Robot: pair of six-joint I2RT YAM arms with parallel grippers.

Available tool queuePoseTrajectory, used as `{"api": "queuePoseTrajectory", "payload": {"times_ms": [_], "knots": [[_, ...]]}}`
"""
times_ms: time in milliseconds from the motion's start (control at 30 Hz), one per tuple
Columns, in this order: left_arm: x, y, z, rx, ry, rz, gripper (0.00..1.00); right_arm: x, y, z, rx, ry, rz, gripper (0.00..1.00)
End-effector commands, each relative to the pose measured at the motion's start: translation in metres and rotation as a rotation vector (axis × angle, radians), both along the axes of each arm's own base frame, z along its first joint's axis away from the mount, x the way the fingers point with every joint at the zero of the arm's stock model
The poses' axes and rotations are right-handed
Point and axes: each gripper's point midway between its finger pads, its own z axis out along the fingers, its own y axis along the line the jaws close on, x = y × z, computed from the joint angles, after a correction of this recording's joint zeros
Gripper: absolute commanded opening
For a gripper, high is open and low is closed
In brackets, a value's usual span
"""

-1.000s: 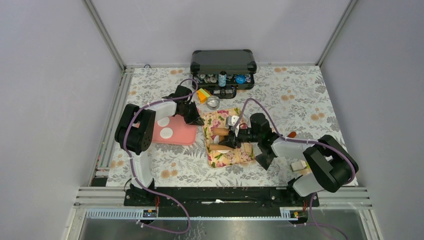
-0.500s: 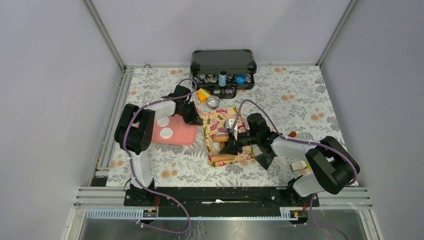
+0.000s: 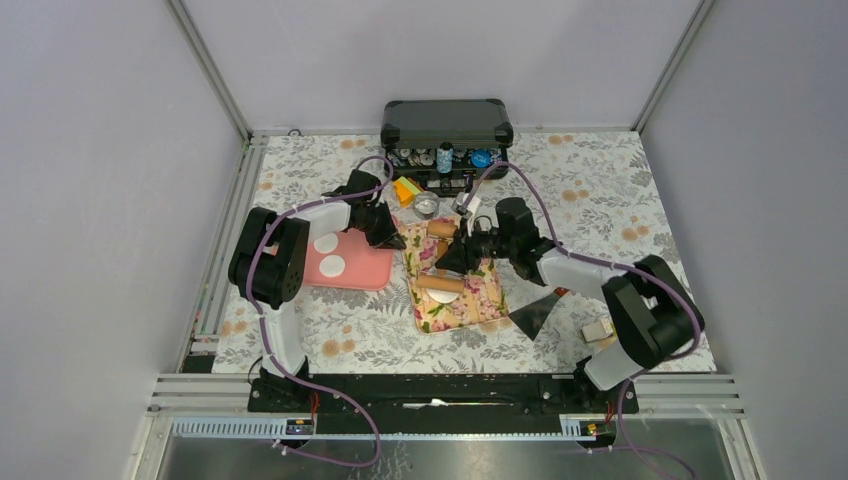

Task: Roll out the dumpling wrappers from the dough
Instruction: Flatten out the dough on the work surface.

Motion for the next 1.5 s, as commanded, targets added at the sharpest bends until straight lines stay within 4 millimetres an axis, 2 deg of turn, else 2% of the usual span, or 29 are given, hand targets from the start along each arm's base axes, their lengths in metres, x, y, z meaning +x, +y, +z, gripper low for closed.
{"api": "queuePoseTrajectory", "payload": {"times_ms": [0, 100, 200, 333, 733, 900, 1033, 1100, 1167, 1300, 1367, 1467], "knots": [[0.015, 0.001, 0.01, -0.011, -0.057, 0.002, 0.0, 0.03, -0.004, -0.039, -0.084, 0.047, -0.155, 0.0], [0.014, -0.001, 0.008, -0.014, -0.05, -0.002, 0.0, 0.043, -0.016, -0.071, -0.16, 0.076, -0.259, 0.0], [0.013, -0.001, 0.006, -0.015, -0.047, -0.003, 0.0, 0.058, -0.034, -0.086, -0.212, 0.059, -0.381, 0.0], [0.014, -0.001, 0.008, -0.013, -0.051, -0.001, 0.0, 0.068, -0.055, -0.092, -0.221, 0.064, -0.501, 0.0], [0.016, 0.002, 0.015, -0.007, -0.07, 0.003, 0.0, 0.078, -0.109, -0.115, -0.287, 0.124, -0.807, 0.0], [0.017, 0.003, 0.017, -0.006, -0.075, 0.006, 0.0, 0.082, -0.123, -0.119, -0.296, 0.147, -0.871, 0.0], [0.018, 0.004, 0.019, -0.004, -0.081, 0.005, 0.0, 0.083, -0.124, -0.12, -0.304, 0.156, -0.875, 0.0], [0.018, 0.004, 0.019, -0.003, -0.082, 0.003, 0.0, 0.086, -0.12, -0.114, -0.286, 0.149, -0.871, 0.0], [0.019, 0.002, 0.02, -0.013, -0.086, -0.014, 0.0, 0.093, -0.112, -0.097, -0.239, 0.116, -0.835, 0.0], [0.016, -0.007, 0.017, -0.045, -0.068, -0.089, 0.0, 0.106, -0.082, -0.028, -0.097, -0.094, -0.632, 0.0], [0.016, -0.012, 0.015, -0.049, -0.056, -0.128, 0.0, 0.1, -0.059, 0.002, -0.05, -0.209, -0.428, 0.0], [0.015, -0.015, 0.007, -0.048, -0.048, -0.168, 0.0, 0.086, -0.037, 0.029, -0.002, -0.303, -0.207, 0.0]]}}
